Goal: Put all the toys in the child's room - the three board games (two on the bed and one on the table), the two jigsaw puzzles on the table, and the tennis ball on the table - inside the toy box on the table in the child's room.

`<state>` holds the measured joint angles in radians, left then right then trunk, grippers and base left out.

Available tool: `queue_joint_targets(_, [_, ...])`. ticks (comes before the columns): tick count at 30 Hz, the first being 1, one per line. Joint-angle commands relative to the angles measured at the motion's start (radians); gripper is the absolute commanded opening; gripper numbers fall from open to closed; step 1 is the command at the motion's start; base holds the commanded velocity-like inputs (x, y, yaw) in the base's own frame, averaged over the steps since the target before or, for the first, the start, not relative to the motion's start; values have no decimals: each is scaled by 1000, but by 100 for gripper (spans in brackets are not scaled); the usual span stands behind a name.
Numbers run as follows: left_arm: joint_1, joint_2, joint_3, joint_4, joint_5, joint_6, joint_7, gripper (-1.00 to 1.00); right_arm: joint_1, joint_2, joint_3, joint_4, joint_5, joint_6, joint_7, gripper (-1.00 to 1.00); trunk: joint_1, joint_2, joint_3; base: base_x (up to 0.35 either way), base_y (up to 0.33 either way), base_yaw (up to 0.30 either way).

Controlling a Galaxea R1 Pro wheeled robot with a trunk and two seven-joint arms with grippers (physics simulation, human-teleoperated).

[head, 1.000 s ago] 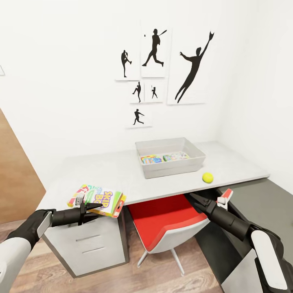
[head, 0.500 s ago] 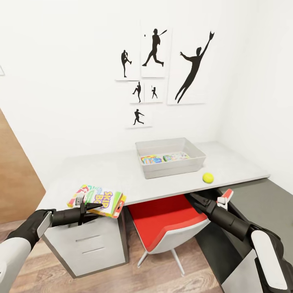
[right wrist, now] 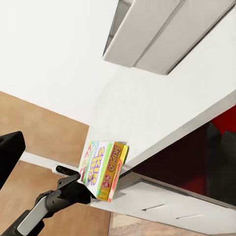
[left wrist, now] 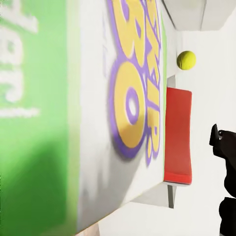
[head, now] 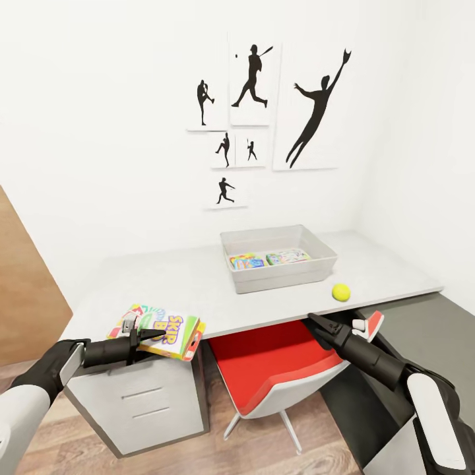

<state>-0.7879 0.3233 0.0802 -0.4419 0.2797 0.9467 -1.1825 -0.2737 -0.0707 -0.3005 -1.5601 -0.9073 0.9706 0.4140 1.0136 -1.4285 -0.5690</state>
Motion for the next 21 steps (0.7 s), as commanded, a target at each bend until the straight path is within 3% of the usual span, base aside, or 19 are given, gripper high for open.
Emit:
queue_joint_targets(1, [-1, 0, 1, 0, 1, 6, -2, 100, -1, 0, -2, 0, 6, 4, 8, 100, 0, -1, -1, 5, 1, 0])
queue_joint_targets(21, [-1, 0, 1, 0, 1, 6, -2, 100, -1, 0, -2, 0, 6, 5, 8, 100, 0, -1, -1, 1, 0, 0])
